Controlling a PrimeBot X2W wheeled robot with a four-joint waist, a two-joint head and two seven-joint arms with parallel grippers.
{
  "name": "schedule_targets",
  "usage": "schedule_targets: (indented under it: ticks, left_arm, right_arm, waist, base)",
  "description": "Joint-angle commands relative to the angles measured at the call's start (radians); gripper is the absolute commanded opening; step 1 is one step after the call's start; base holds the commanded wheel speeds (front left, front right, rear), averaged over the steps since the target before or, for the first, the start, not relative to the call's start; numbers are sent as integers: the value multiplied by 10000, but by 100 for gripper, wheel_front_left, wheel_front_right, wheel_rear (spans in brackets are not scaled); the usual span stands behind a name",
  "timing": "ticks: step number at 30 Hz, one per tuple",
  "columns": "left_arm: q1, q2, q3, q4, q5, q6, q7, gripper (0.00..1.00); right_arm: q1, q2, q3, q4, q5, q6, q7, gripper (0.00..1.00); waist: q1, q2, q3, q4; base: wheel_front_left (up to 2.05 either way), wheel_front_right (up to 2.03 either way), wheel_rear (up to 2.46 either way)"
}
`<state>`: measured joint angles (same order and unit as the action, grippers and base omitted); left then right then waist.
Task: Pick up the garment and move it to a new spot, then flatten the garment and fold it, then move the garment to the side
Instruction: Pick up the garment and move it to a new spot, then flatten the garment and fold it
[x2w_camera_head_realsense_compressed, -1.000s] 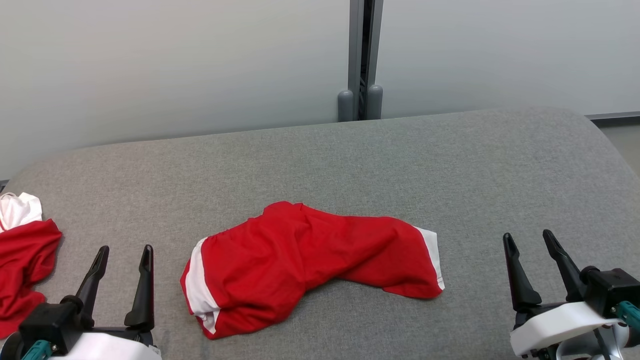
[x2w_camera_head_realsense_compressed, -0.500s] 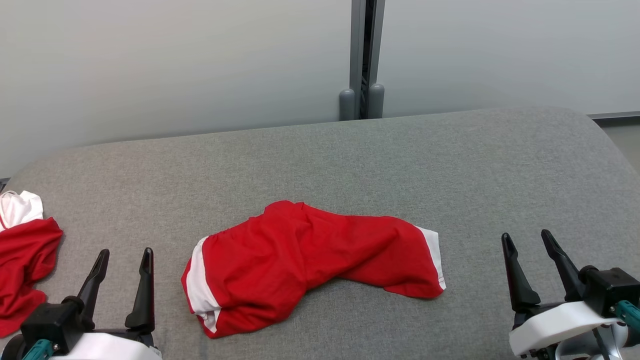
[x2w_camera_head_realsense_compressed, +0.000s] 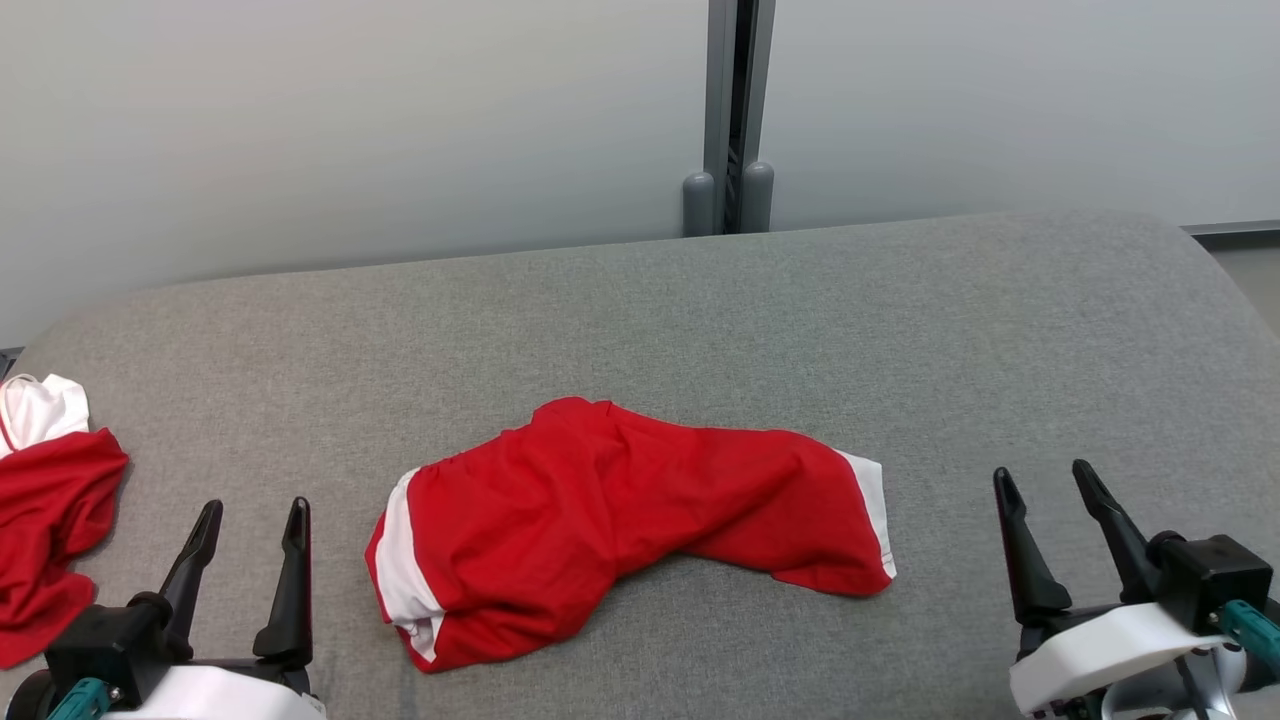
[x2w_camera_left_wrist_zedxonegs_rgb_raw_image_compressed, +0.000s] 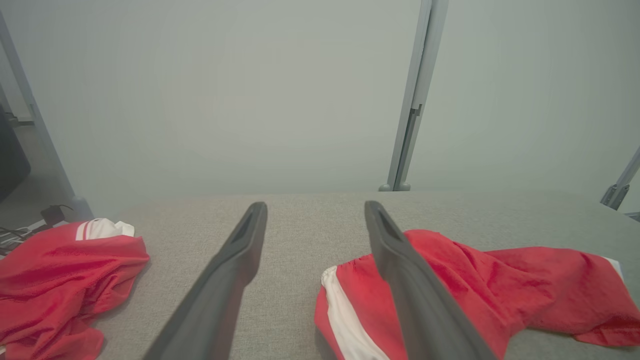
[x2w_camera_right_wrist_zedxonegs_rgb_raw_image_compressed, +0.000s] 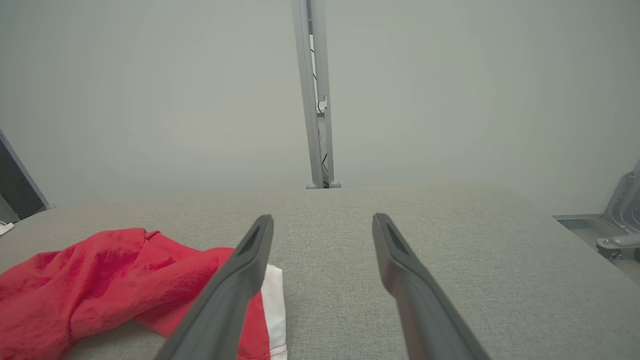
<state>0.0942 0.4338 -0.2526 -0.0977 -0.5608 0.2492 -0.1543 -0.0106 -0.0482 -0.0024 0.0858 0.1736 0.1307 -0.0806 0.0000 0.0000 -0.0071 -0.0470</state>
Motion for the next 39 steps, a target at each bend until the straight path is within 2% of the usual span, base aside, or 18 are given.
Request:
schedule_targets:
  ticks: [1, 5, 8, 15, 21, 22, 28, 37, 38, 39]
  left_arm:
    - [-59, 61, 0, -25, -12, 50, -12, 100]
    - [-291, 67, -32, -68, 33, 10, -10, 100]
    - [-457, 51, -26, -83, 30, -35, -95, 100]
    - [-1079, -83, -168, 77, 49, -282, -244, 100]
    - [-1644, -315, -244, 362, -16, -481, -522, 100]
    - [-1644, -315, -244, 362, -16, -481, -522, 100]
    - [-2306, -580, -360, 735, -34, -797, -746, 100]
    - [-3088, -1087, -447, 1647, -77, -1323, -1024, 100]
    - [-3134, -1117, -422, 1712, -67, -1348, -1035, 100]
    - [-3155, -1136, -398, 1781, -52, -1404, -1047, 100]
  right_arm:
    - [-50, -46, 58, -43, -98, 1, 33, 100]
    - [-214, -39, 587, -290, -303, 1, 217, 100]
    - [-336, -41, 1441, -522, -413, 1, 450, 100]
    - [-1054, -49, 4495, -506, -619, 1, 1178, 100]
    - [-1812, -338, 6615, -32, -501, 1, 1476, 100]
    - [-1812, -338, 6615, -32, -501, 1, 1476, 100]
    - [-2922, -520, 8055, 669, -168, 1, 1555, 100]
    - [-4699, -309, 8476, 3230, -208, 1, 1177, 100]
    - [-4802, -273, 8505, 3436, -155, 1, 1153, 81]
    - [-4880, -256, 8524, 3660, -71, 1, 1161, 44]
  waist:
    - [0, 0, 38, 42]
    - [0, 0, 273, 212]
    - [0, 0, 548, 381]
    - [0, 0, 1380, 970]
    - [0, 0, 2088, 1500]
    - [0, 0, 2088, 1500]
    - [0, 0, 2812, 1953]
    - [0, 0, 3597, 2314]
    - [0, 0, 3629, 2319]
    - [0, 0, 3648, 2320]
  base:
    - [0, 0, 0]
    - [0, 0, 0]
    - [0, 0, 0]
    - [0, 0, 0]
    - [0, 0, 0]
    - [0, 0, 0]
    - [0, 0, 0]
    - [0, 0, 0]
    - [0, 0, 0]
    - [0, 0, 0]
